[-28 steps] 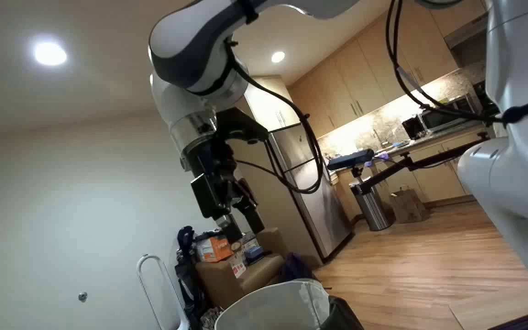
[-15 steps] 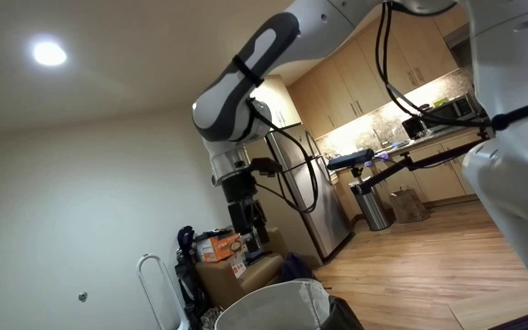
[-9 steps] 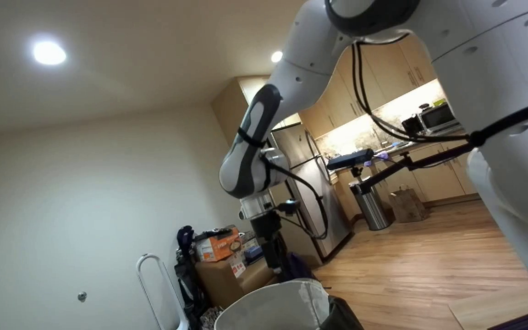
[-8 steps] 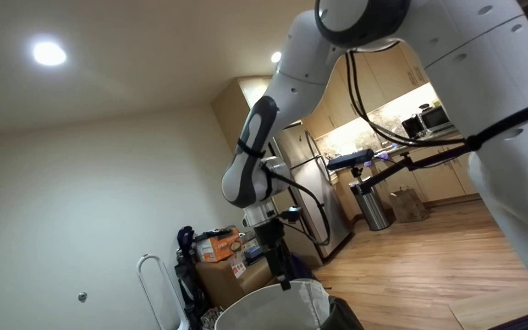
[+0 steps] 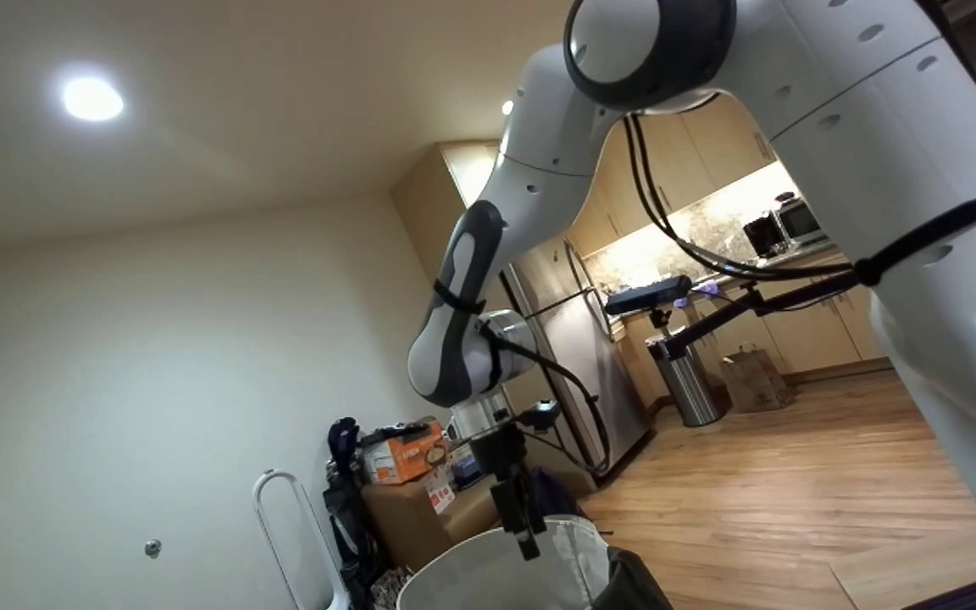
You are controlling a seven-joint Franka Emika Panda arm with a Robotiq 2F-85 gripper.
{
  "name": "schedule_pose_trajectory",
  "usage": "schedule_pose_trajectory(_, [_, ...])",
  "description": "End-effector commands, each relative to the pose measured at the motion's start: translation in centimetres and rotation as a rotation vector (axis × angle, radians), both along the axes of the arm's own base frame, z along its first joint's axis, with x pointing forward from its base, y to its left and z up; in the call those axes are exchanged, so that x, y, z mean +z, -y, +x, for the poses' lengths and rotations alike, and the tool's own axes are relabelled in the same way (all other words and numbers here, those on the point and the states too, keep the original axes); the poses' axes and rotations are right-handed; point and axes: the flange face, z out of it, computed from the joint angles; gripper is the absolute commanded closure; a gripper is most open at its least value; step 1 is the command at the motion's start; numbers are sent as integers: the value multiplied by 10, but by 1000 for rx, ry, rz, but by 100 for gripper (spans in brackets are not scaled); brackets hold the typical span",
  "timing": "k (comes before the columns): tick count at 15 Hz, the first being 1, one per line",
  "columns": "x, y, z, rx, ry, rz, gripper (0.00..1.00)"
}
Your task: Remove the white short from the carrier bag and put it on the couch
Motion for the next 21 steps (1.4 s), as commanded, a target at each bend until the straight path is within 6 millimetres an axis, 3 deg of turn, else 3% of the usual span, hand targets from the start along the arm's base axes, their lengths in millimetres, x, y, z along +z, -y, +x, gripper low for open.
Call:
schedule_pose_trajectory(1, [-19,-3,-2,36,87,83,0])
schedule_pose_trajectory(9, [-84,42,17,176,253,-218,0])
schedule_pose_trajectory(12, [-110,52,33,175,322,-218,0])
schedule_pose_trajectory(13, [-112,53,38,173,340,-209,0])
schedule_pose_trajectory(17, [-90,77,72,212,386,-243,0])
schedule_pose_trajectory(18, [-86,92,91,207,380,-242,0])
schedule_pose_trajectory(21, [-85,125,117,195,361,-179,0])
